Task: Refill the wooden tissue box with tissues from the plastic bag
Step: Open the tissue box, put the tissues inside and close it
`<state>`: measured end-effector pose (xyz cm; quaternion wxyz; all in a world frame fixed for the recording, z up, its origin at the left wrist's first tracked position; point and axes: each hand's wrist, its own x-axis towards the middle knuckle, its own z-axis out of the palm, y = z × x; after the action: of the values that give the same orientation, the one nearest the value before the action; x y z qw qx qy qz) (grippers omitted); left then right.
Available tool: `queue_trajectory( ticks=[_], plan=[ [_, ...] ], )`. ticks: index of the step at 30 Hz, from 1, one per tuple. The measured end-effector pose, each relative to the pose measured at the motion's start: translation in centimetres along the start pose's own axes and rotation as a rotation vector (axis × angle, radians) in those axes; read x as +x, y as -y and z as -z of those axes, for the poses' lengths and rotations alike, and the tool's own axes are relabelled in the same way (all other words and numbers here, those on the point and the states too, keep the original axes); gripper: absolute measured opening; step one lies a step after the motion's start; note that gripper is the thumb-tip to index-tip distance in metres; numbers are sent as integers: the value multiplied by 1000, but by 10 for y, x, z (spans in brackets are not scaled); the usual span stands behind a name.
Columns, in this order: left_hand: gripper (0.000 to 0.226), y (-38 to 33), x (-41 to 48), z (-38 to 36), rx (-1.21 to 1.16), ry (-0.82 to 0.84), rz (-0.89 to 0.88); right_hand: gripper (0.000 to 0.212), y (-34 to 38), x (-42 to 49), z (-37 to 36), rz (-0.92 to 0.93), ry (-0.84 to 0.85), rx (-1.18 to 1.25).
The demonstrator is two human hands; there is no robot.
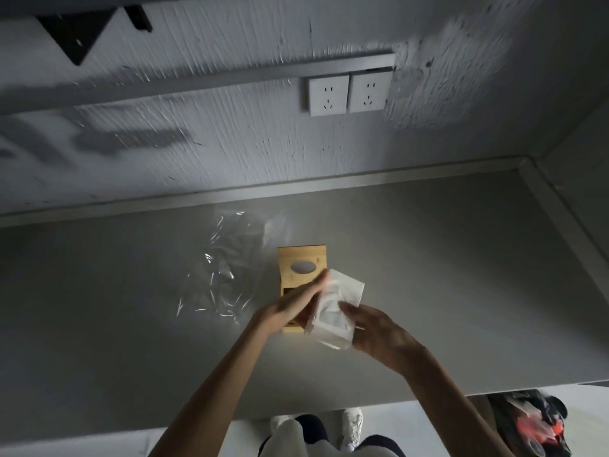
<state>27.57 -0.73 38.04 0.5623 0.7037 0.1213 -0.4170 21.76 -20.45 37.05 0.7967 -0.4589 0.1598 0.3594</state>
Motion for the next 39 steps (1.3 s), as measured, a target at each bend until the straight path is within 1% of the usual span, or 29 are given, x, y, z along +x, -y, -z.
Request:
queue_trajectory(
  ticks=[1,2,3,5,6,7,8,10,11,12,14,17,19,21,24,26,29,32,33,35,36,37,39],
  plan=[
    [84,-2,0,12,7,-34,25,45,-4,5,-13,-10,-46,81],
    [81,1,5,25,15,-97,2,45,-10,10,-26,-27,-105,152],
    [71,4,8,36,14,-185,-44,44,-17,16,-39,-41,-168,213],
    [41,19,23,58,16,-426,-118,42,-32,31,-64,-28,-282,311],
    [25,26,28,68,60,-520,-130,42,-40,40,-74,-5,-320,364],
    [10,34,35,75,112,-560,-126,44,-47,49,-83,24,-352,425],
    [6,39,42,79,155,-570,-128,47,-52,58,-90,53,-395,485],
    [34,35,46,80,167,-563,-134,51,-56,75,-101,119,-518,583],
    [41,31,47,79,125,-530,-137,51,-55,83,-106,148,-598,608],
    [42,29,50,80,80,-488,-134,50,-54,90,-110,172,-677,609],
    [35,25,57,82,86,-383,-137,48,-54,103,-116,196,-813,586],
    [22,34,77,88,266,-265,-112,47,-53,113,-120,168,-987,541],
    [32,39,85,88,341,-250,-87,49,-52,115,-120,175,-1038,533],
    [31,38,86,87,412,-247,-132,48,-51,114,-118,178,-1062,527],
    [23,29,77,84,480,-276,-207,44,-52,113,-111,162,-1085,496],
    [23,26,71,81,516,-287,-241,42,-51,114,-110,116,-1090,490],
    [20,27,67,79,554,-318,-265,41,-45,115,-109,4,-1026,580],
    [20,24,60,77,473,-339,-203,44,-45,117,-96,-77,-908,582],
    [24,23,56,74,408,-357,-175,45,-44,116,-94,-83,-848,571],
    [39,24,47,67,231,-401,-122,48,-42,113,-91,-94,-756,567],
    [47,25,41,62,148,-420,-108,48,-45,113,-87,-91,-743,588],
    [49,24,33,56,73,-417,-88,50,-45,110,-85,-75,-721,603],
    [45,28,23,46,9,-365,-62,58,-45,103,-83,-15,-618,645]
  ],
)
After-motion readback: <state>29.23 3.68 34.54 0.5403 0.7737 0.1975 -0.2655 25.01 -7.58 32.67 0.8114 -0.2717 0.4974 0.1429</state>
